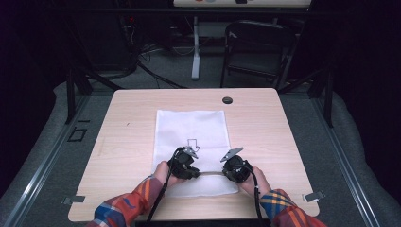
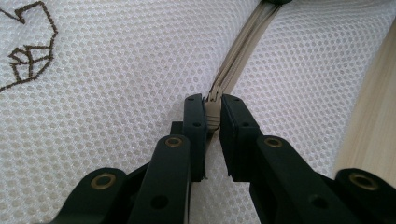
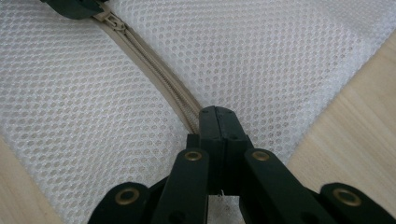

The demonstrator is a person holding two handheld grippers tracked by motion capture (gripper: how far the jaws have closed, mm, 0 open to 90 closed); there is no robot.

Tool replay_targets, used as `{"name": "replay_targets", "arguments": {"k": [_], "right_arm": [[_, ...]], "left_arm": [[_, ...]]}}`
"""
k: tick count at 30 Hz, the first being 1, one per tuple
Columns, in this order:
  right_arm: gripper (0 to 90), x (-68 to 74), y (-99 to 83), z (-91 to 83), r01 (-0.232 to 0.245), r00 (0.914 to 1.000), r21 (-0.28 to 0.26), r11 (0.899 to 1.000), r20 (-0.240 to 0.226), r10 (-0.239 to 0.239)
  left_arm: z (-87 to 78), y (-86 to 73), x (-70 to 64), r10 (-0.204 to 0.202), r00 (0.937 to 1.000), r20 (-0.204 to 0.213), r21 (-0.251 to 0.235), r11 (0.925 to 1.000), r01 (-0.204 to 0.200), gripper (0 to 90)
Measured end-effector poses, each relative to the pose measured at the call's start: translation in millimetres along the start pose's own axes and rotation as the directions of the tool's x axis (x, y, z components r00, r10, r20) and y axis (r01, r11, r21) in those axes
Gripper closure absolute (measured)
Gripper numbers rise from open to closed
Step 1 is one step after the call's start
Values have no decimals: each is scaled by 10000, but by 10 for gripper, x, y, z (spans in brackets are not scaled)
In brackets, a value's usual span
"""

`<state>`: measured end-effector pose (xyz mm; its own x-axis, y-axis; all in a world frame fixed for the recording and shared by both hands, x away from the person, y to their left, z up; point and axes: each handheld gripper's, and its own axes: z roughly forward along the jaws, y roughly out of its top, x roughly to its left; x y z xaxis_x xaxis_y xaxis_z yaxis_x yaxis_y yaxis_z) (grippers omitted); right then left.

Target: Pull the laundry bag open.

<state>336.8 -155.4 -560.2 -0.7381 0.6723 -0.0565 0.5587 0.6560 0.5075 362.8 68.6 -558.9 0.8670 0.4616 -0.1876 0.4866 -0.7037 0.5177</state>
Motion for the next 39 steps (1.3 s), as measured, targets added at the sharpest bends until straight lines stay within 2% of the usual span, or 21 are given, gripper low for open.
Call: {"name": "replay_targets", "arguments": {"k": [19,22,39], "right_arm": [[900,-16,-5,-9,-72,10000,105,9999,-8,72],[900,-13,-11,-1,-195,9998,-44,9998,-24,195],[900,-23,-9,-8,-131,9999,71,9999,-36,131]], "left_arm": [[-87,-80,57,-197,9998,-80,163,9997,198,808],[-105,-104,70,-260,9996,-102,114,9996,262,807],[-163,-142,66,-208,9996,-182,209,9996,212,806]]}}
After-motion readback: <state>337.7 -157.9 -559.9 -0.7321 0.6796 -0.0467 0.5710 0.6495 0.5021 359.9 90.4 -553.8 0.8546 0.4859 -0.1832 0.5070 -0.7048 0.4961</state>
